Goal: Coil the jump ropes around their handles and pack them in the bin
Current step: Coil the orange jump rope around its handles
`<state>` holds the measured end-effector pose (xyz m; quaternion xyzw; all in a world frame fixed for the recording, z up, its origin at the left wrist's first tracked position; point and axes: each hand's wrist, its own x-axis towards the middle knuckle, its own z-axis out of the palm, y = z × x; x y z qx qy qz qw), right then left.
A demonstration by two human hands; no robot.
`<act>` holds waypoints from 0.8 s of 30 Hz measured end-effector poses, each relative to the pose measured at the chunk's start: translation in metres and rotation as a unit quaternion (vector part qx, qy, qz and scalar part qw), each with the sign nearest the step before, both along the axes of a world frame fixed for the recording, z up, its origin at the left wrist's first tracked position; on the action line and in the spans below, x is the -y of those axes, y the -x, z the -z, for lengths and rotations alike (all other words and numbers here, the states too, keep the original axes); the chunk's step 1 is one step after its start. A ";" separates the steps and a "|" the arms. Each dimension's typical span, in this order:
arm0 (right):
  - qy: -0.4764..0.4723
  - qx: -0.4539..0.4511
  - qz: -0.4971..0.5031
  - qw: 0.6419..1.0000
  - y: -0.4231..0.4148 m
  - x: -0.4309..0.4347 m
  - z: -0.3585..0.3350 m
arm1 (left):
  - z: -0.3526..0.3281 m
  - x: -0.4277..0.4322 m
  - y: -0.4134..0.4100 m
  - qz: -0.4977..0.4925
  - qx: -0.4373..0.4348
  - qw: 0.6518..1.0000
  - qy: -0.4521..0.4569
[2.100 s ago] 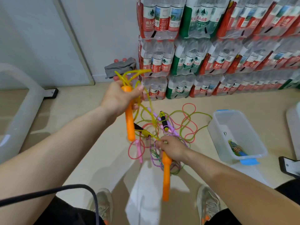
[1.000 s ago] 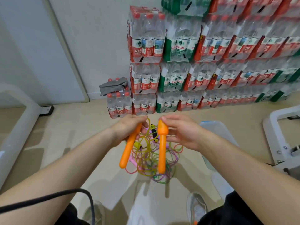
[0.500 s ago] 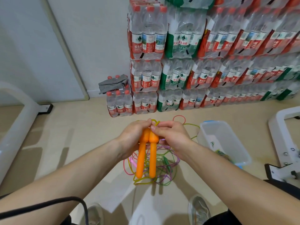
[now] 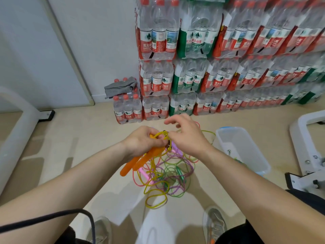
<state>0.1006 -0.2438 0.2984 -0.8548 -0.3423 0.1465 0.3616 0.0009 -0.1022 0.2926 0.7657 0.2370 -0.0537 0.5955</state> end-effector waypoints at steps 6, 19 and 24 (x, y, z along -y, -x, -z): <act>-0.038 -0.224 -0.083 0.970 -0.014 0.002 0.006 | -0.019 -0.007 0.010 0.131 -0.001 0.991 0.029; -0.089 -0.302 -0.115 0.942 -0.027 0.017 0.002 | -0.012 -0.018 0.011 0.088 -0.094 0.963 0.237; -0.113 -0.282 -0.086 0.949 -0.029 0.014 0.000 | -0.002 -0.012 0.010 0.056 -0.010 0.962 0.268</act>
